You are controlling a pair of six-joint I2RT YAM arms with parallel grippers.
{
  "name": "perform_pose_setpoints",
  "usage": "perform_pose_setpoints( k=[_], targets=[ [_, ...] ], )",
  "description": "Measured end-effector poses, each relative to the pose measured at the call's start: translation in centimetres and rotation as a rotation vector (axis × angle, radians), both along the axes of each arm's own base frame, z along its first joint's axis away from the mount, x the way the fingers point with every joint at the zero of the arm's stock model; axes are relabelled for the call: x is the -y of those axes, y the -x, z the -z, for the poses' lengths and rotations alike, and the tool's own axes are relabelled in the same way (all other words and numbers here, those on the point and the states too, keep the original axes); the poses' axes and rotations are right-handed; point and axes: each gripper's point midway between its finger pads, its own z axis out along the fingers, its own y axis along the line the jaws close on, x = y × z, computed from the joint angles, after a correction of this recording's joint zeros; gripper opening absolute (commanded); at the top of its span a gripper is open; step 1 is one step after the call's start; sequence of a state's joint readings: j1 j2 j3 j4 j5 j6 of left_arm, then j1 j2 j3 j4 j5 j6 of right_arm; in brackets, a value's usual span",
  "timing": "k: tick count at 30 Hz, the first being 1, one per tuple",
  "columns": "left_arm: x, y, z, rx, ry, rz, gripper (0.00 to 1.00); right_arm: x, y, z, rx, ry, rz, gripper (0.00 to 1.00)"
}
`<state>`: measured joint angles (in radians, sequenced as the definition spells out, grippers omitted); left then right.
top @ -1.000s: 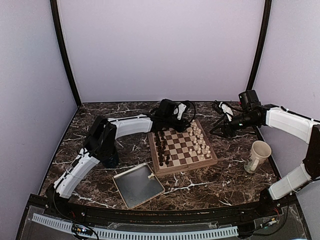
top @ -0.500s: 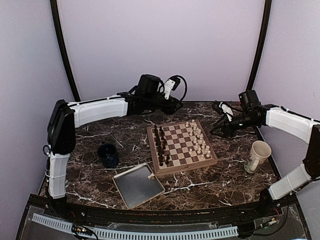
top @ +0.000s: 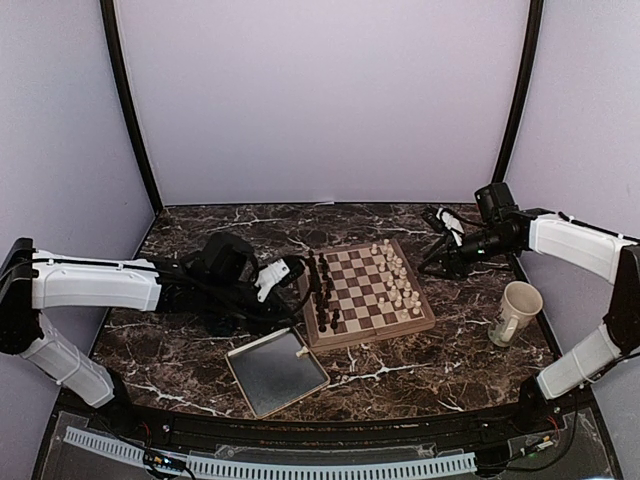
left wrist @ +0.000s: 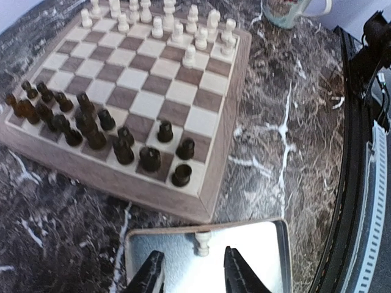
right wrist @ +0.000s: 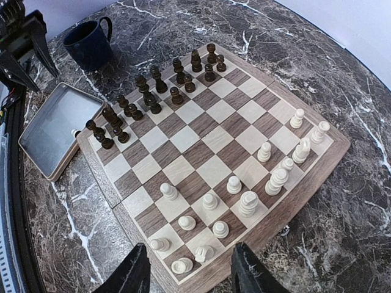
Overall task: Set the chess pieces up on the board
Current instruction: Pick up the pawn from the storage box.
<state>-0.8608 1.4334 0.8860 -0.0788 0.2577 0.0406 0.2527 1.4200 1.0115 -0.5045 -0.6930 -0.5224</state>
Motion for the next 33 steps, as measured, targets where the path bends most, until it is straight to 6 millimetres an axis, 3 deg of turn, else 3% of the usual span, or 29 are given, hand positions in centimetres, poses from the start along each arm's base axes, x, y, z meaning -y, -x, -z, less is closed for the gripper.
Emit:
perform_pose_setpoints(
  k=[6,15,26,33],
  targets=[
    [-0.9,2.6,4.4,-0.068,-0.087,0.029,0.33,-0.2,0.4,0.1,-0.022,-0.012,-0.013,0.44],
    [-0.1,3.5,9.2,-0.121,-0.179,0.058,0.32,-0.2,0.6,0.0,-0.027,-0.018,-0.017,0.43],
    [0.1,3.8,11.6,-0.132,-0.235,0.074,0.26,-0.2,0.6,0.1,-0.028,-0.017,-0.017,0.42],
    [1.1,3.3,11.8,-0.105,-0.221,0.080,0.15,-0.2,0.6,0.1,-0.027,-0.017,-0.018,0.41]
  ],
)
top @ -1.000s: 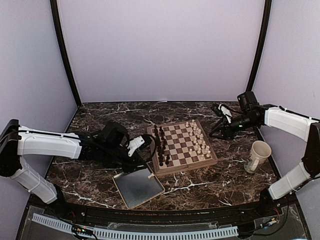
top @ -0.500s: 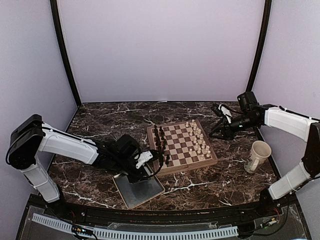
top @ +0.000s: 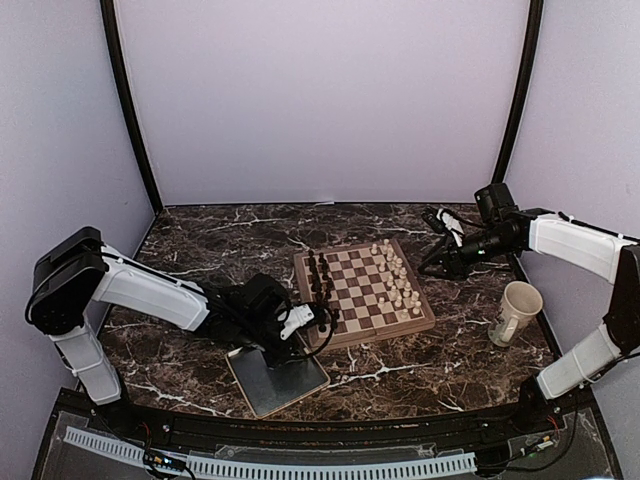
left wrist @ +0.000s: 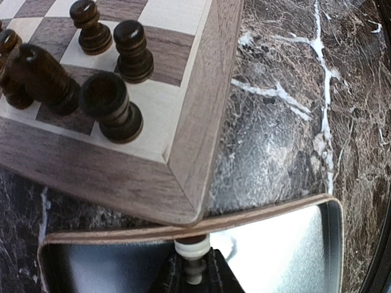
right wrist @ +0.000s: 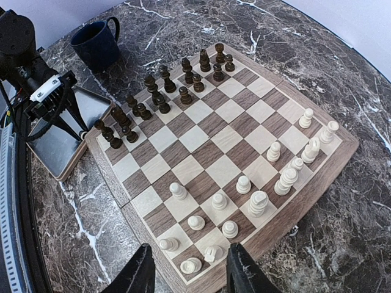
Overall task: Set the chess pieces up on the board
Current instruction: Pick up the pawn from the storage box.
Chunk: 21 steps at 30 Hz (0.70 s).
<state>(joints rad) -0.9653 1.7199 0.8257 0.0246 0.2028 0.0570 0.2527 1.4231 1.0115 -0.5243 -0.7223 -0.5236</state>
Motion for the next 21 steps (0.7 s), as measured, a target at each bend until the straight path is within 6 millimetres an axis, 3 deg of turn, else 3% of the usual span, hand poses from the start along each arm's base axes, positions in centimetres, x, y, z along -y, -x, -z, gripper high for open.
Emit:
perform_pose_setpoints(
  k=[4,12,15,21],
  targets=[
    [0.4,-0.2,0.0,0.003,-0.004,0.005,0.08,0.0,0.0,0.0,-0.001,-0.001,-0.001,0.40],
    [0.1,0.2,-0.7,-0.033,-0.067,0.026,0.05,-0.8,0.7,-1.4,0.017,-0.011,-0.065,0.40],
    [0.2,0.6,-1.9,-0.070,-0.066,0.043,0.05,-2.6,1.8,-2.7,0.063,-0.001,-0.153,0.40],
    [0.7,1.1,-5.9,-0.236,0.057,0.061,0.05,-7.9,6.5,-4.1,0.155,0.067,-0.394,0.40]
  ],
)
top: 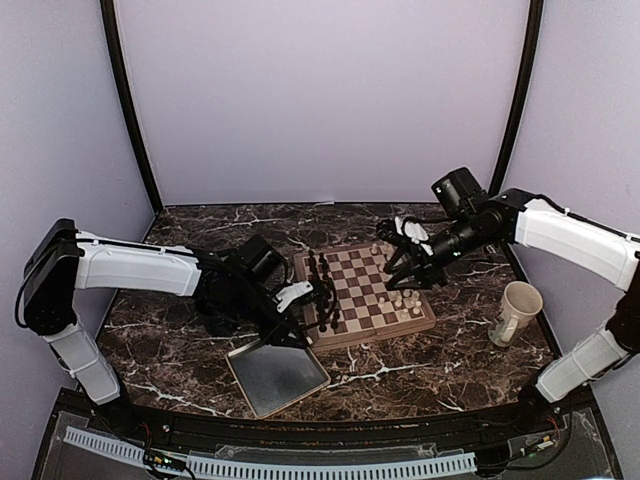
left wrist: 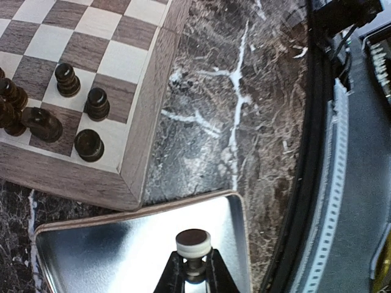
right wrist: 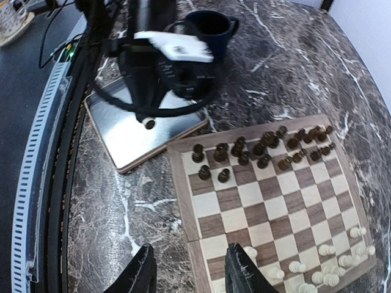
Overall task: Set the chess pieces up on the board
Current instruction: Pick up the pawn from the storage box, then pass from the left arm to the right
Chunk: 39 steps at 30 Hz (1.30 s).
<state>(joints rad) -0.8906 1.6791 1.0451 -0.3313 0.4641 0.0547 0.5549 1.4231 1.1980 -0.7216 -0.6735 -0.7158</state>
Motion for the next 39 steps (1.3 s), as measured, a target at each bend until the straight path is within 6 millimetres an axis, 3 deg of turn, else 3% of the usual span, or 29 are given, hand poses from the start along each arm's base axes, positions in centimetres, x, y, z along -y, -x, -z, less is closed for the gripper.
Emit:
perform_pose_setpoints(
  k=[5,12,20,32,39],
  targets=[
    [0.3,-0.5,-3.3,-0.179,0.149,-0.026,0.05,-3.2,4.0,0.6,0.077,0.092,-0.155,0.40],
    [2.1,0.1,-8.3,-0.350,0.316,0.034,0.06,-6.7,7.7,4.0,0.220,0.271,-0.270,0.43],
    [3.1,1.0,-10.4,-0.479,0.379,0.096,0.06,-10.1,6.2,4.9,0.365,0.335,-0.227,0.44],
    [3.2,1.4,-10.7,-0.540,0.390,0.118,0.06,-11.6,6.0,4.1,0.441,0.329,-0.211,0.44],
    [3.2,1.5,-10.5,-0.563,0.388,0.120,0.06,-11.9,6.6,3.9,0.461,0.330,-0.236,0.31]
  ],
)
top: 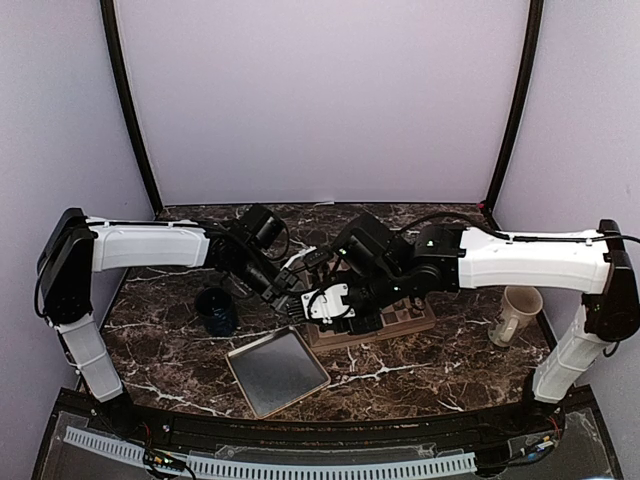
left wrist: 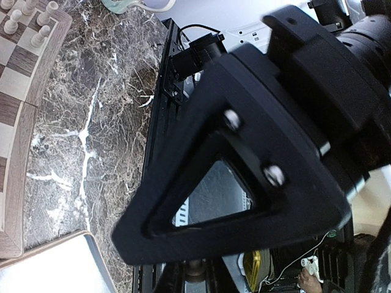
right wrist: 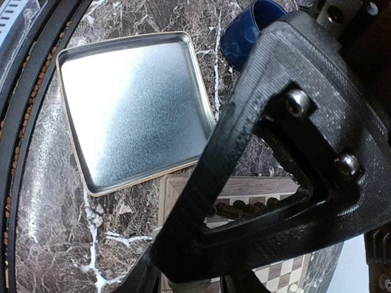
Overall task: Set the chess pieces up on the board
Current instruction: Pass from the left arm to the right, then pass from the right arm to the left
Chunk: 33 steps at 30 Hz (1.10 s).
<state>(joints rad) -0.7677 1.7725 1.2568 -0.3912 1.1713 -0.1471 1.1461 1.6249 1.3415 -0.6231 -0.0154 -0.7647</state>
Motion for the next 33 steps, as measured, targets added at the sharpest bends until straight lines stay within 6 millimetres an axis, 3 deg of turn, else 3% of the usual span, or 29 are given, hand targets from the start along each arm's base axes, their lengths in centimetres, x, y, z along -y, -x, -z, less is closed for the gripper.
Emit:
perform_pose_setpoints(
  k=[8,14,19,27,33],
  targets=[
    [0.3,-0.1,0.4,-0.039,-0.009,0.010,0.06,0.1,0.5,0.2,0.036,0.032,-0.023,0.13],
    [0.4,-0.5,0.5,-0.026,-0.028,-0.007,0.28,0.3,0.3,0.3,0.050,0.042,-0.009,0.11],
    [-0.2,-1.6,0.7,0.079,-0.024,-0.083,0.36,1.2,-0.3,0.5,-0.016,0.025,0.034,0.11],
    [-1.8,-3.7,-2.6,0.425,0.161,-0.311,0.42,4.0,-3.7,-4.5,-0.255,-0.217,0.170,0.11],
    [0.0,-4.7,-6.0,0.722,0.338,-0.440,0.44,5.0,-4.8,-6.6,-0.470,-0.362,0.206,0.12]
  ],
)
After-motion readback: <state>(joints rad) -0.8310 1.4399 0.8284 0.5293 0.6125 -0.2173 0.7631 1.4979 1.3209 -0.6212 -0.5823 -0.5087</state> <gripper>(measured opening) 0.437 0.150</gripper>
